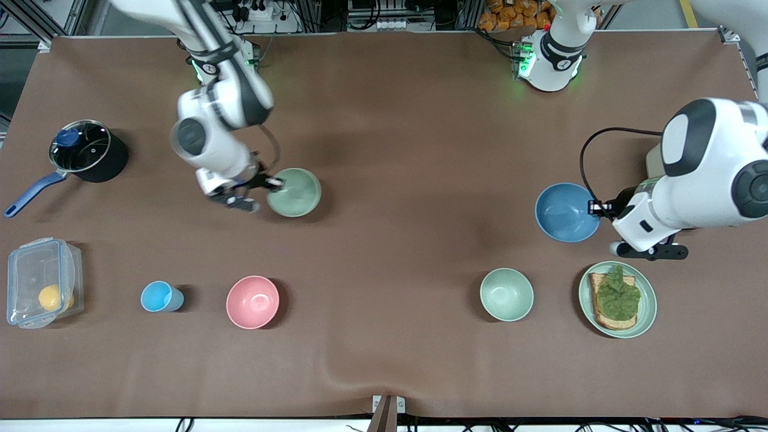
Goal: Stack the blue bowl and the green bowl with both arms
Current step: 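Grasp the green bowl rim with the right gripper and slide it toward the table middle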
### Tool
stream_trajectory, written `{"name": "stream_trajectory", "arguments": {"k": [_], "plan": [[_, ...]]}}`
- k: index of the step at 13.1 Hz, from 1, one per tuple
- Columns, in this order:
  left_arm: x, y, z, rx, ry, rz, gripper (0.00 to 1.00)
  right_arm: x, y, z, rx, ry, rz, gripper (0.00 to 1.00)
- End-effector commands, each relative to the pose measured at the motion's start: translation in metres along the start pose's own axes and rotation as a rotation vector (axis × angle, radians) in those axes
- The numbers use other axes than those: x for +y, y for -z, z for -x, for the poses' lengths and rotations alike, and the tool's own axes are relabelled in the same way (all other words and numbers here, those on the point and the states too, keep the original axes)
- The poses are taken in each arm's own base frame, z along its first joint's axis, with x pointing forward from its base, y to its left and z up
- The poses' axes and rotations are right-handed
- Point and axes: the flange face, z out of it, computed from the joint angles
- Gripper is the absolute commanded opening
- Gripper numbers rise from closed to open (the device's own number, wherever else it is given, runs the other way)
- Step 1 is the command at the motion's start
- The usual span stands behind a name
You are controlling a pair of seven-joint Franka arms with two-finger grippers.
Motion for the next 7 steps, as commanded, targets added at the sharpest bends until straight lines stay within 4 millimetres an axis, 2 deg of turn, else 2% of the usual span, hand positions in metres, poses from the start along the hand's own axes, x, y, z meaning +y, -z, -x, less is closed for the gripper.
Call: {"name": "stream_trajectory", "arguments": {"k": [1,2,4,5,7], "plan": [[0.011,0.016,0.007,0.0,0.001,0.019,0.0,-0.038,0.001,0.014,0.012,-0.1,-0.037,0.0],[0.012,0.016,0.007,-0.002,-0.001,0.017,0.0,-0.055,0.007,0.021,0.008,-0.136,-0.064,0.0],[0.011,0.013,0.005,-0.005,0.013,0.014,0.0,-0.088,0.002,0.034,-0.021,-0.169,-0.115,0.0],[0.01,0.012,0.004,-0.007,0.018,0.007,0.0,-0.102,-0.005,0.04,-0.021,-0.189,-0.155,0.0],[0.007,0.007,0.003,-0.013,0.016,0.0,0.0,-0.125,-0.034,0.06,0.006,-0.2,-0.208,0.0]]}}
